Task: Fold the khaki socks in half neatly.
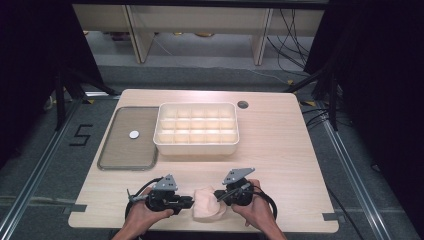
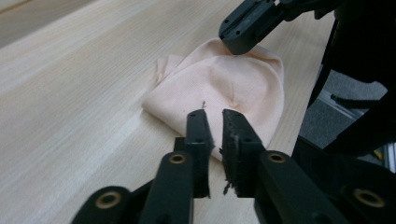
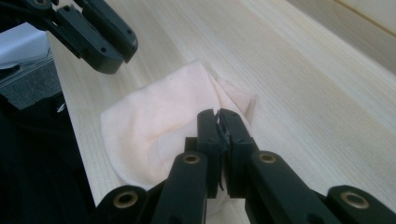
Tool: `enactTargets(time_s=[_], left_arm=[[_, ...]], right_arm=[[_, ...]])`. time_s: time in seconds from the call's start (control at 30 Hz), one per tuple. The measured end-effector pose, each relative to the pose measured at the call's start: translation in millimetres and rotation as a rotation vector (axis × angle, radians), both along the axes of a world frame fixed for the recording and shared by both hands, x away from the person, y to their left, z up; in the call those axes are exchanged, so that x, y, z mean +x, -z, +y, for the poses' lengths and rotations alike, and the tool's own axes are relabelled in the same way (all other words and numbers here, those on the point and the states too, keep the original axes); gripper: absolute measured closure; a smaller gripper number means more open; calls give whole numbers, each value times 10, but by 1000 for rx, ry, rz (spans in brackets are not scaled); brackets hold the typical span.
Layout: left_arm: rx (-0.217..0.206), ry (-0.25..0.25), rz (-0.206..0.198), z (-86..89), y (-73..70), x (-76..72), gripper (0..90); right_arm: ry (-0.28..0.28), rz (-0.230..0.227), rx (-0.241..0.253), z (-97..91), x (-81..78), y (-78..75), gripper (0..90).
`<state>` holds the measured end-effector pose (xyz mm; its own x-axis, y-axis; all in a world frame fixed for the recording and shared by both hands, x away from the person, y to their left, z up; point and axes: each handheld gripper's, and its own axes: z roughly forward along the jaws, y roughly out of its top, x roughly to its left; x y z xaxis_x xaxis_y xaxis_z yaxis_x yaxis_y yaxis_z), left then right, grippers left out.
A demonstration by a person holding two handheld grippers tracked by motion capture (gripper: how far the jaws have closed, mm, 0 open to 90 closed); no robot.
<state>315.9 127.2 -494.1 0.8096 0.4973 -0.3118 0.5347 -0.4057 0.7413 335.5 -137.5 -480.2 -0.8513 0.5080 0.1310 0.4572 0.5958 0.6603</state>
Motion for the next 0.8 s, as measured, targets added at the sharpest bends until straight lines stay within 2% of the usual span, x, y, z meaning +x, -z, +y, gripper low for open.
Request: enactTargets(time_s=[0.07, 0.13, 0.17, 0.2, 0.33, 0.37, 0.4, 0.43, 0.47, 0.5, 0.53, 0.57, 0.6, 0.63, 0.7, 0.73, 0.77, 0.8], left_arm=[[-12, -22, 33, 31, 25, 25, 689], [-30, -47, 78, 47, 45, 31, 643], [-26, -49, 76, 52, 56, 34, 615], [-32, -46, 89, 56, 67, 39, 590], [-29, -55, 135, 36, 103, 42, 545], [-33, -60, 147, 29, 106, 43, 526], [-27, -64, 152, 27, 107, 46, 519], [-34, -60, 164, 28, 111, 53, 511], [-42, -67, 169, 21, 115, 53, 509], [-46, -69, 180, 8, 120, 49, 510], [-50, -60, 189, -5, 124, 49, 509], [-45, -61, 189, -22, 127, 47, 509], [-48, -54, 198, -31, 130, 54, 509], [-51, -50, 203, -44, 136, 57, 512], [-46, -54, 212, -80, 150, 62, 516], [-42, -46, 220, -98, 163, 70, 519], [-29, -43, 213, -108, 173, 76, 519], [-32, -50, 213, -122, 186, 79, 518]], right_arm=[[20, 10, 1, -4, -3, 3, 880], [16, 2, 17, 7, -1, 15, 880], [-4, 4, 4, 5, 3, 3, 880], [14, 18, -4, 15, -16, -2, 880], [7, 18, -17, 51, -28, 63, 880], [7, 38, -35, 51, -44, 61, 880], [5, 26, -22, 66, -45, 91, 880], [-21, 29, -37, 64, -35, 92, 880], [4, 29, -45, 73, -48, 102, 880], [-5, 20, -41, 76, -50, 105, 880], [-13, 29, -42, 87, -56, 117, 880], [9, 47, -64, 81, -77, 99, 880], [13, 35, -51, 95, -83, 129, 880], [14, 51, -66, 89, -90, 121, 880], [1, 29, -61, 87, -84, 141, 880], [18, 38, -49, 92, -96, 151, 880], [40, 44, -60, 90, -116, 143, 880], [5, 38, -59, 81, -105, 144, 880]])
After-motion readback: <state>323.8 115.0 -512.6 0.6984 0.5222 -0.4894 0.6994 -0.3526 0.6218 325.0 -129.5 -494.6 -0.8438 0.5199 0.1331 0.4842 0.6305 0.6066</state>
